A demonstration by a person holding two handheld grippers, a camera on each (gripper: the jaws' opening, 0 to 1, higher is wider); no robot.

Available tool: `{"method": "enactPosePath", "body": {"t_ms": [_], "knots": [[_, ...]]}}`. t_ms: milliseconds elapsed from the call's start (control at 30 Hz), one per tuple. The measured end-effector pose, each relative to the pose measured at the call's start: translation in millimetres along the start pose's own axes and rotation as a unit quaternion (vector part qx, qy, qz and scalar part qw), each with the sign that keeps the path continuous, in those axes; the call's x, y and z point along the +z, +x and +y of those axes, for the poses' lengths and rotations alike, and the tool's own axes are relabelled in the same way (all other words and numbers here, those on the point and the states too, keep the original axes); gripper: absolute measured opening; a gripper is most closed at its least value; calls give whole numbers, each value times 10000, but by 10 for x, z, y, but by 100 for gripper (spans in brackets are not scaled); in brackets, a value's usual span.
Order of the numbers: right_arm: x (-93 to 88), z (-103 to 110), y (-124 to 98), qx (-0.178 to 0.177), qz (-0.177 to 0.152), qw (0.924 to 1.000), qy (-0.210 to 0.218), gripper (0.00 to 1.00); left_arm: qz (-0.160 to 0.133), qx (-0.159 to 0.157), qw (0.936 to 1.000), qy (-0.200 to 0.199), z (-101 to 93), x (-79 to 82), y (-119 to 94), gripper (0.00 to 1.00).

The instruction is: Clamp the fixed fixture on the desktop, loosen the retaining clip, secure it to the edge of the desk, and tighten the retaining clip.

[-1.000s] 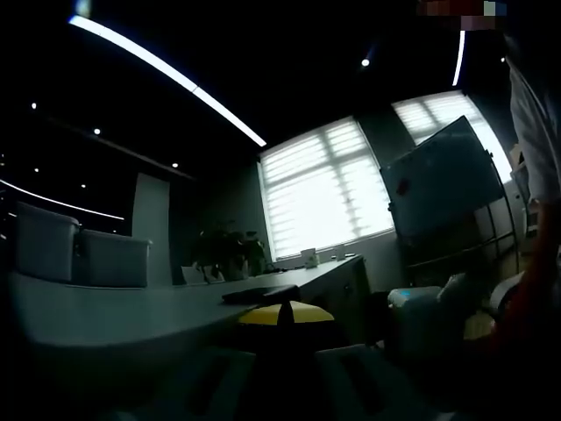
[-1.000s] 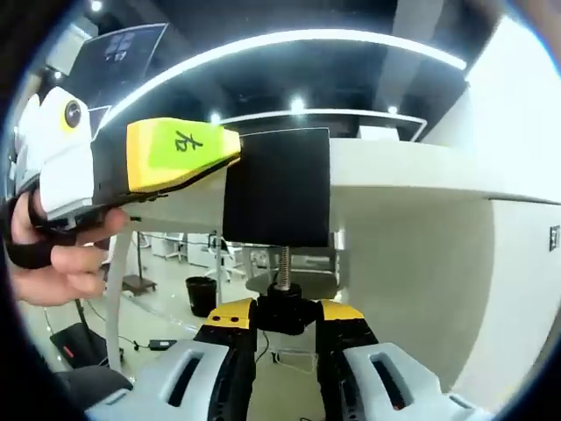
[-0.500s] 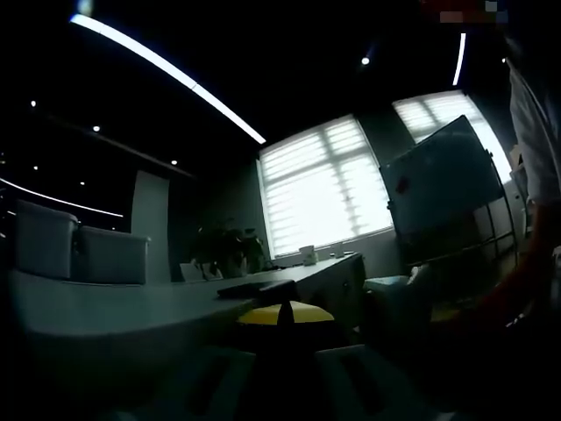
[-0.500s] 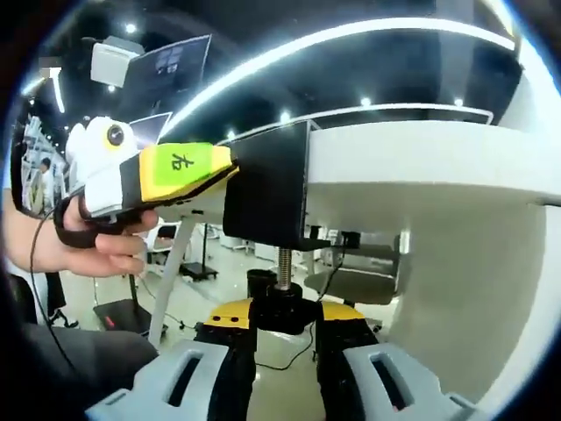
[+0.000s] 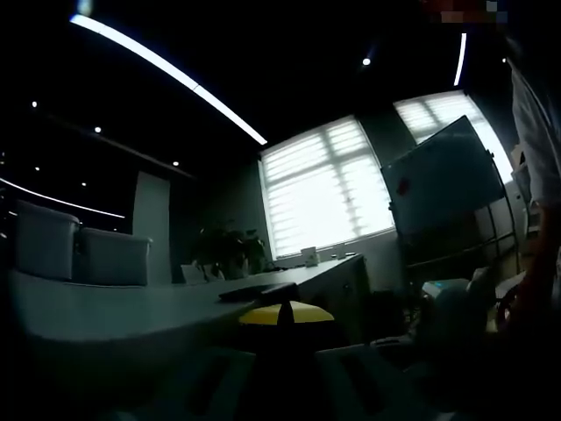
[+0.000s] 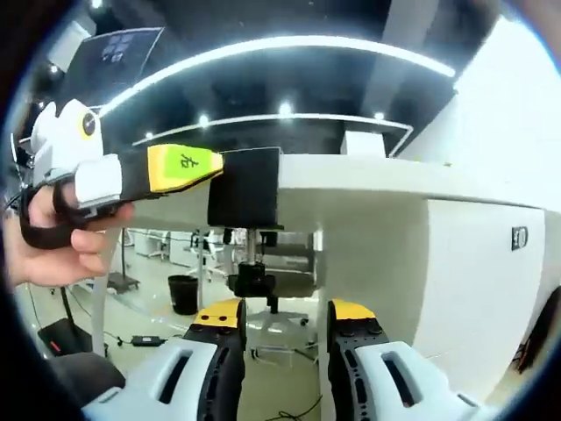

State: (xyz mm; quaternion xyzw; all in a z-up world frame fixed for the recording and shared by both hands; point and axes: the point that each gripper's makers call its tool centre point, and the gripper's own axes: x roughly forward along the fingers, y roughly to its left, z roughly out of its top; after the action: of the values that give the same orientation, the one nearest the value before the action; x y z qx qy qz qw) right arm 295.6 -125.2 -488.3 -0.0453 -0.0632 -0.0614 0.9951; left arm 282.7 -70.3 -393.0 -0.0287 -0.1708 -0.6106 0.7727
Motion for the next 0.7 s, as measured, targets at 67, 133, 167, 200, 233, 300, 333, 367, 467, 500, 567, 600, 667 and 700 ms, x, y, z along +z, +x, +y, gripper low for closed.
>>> {"method": "enactPosePath", "body": {"t_ms": [67, 133, 167, 200, 233, 300, 333, 367, 467, 500, 567, 600, 667, 700], "knots": [[-9, 38, 6, 69, -32, 9999, 94, 36, -20, -1, 10000, -9, 7, 21, 5, 1], [-44, 122, 30, 143, 49, 9999, 53, 36, -18, 17, 10000, 4, 11, 36, 5, 1], [-46, 182, 46, 216, 59, 9997, 67, 36, -16, 26, 10000, 6, 18, 39, 2, 1], [-40, 217, 57, 231, 55, 9997, 52, 36, -22, 33, 10000, 0, 27, 44, -2, 1], [-23, 241, 67, 224, 28, 9997, 3, 36, -34, 34, 10000, -16, 37, 49, -4, 1], [27, 278, 97, 220, -58, 9997, -51, 36, -45, 29, 10000, -29, 41, 55, 1, 1], [46, 288, 115, 201, -75, 9997, -71, 36, -46, 12, 10000, 2, 34, 56, 12, 1], [62, 294, 132, 180, -97, 9998, -89, 36, -24, -21, 10000, 55, 27, 53, 33, 1], [88, 297, 187, 111, -156, 9998, -107, 35, -20, -56, 9999, 124, 10, 48, 61, 1], [95, 288, 201, 85, -183, 9998, -94, 34, -28, -60, 9999, 136, 10, 44, 59, 1], [87, 282, 230, 74, -195, 9998, -61, 33, -62, -68, 9999, 136, 15, 30, 57, 1], [73, 275, 242, 65, -185, 9998, -58, 32, -74, -83, 9999, 118, 16, 20, 56, 1], [48, 256, 255, 65, -171, 9998, -47, 29, -91, -95, 9999, 92, 16, 13, 61, 1], [40, 244, 256, 69, -168, 9998, -42, 27, -88, -95, 9999, 102, 12, 11, 65, 1]]}}
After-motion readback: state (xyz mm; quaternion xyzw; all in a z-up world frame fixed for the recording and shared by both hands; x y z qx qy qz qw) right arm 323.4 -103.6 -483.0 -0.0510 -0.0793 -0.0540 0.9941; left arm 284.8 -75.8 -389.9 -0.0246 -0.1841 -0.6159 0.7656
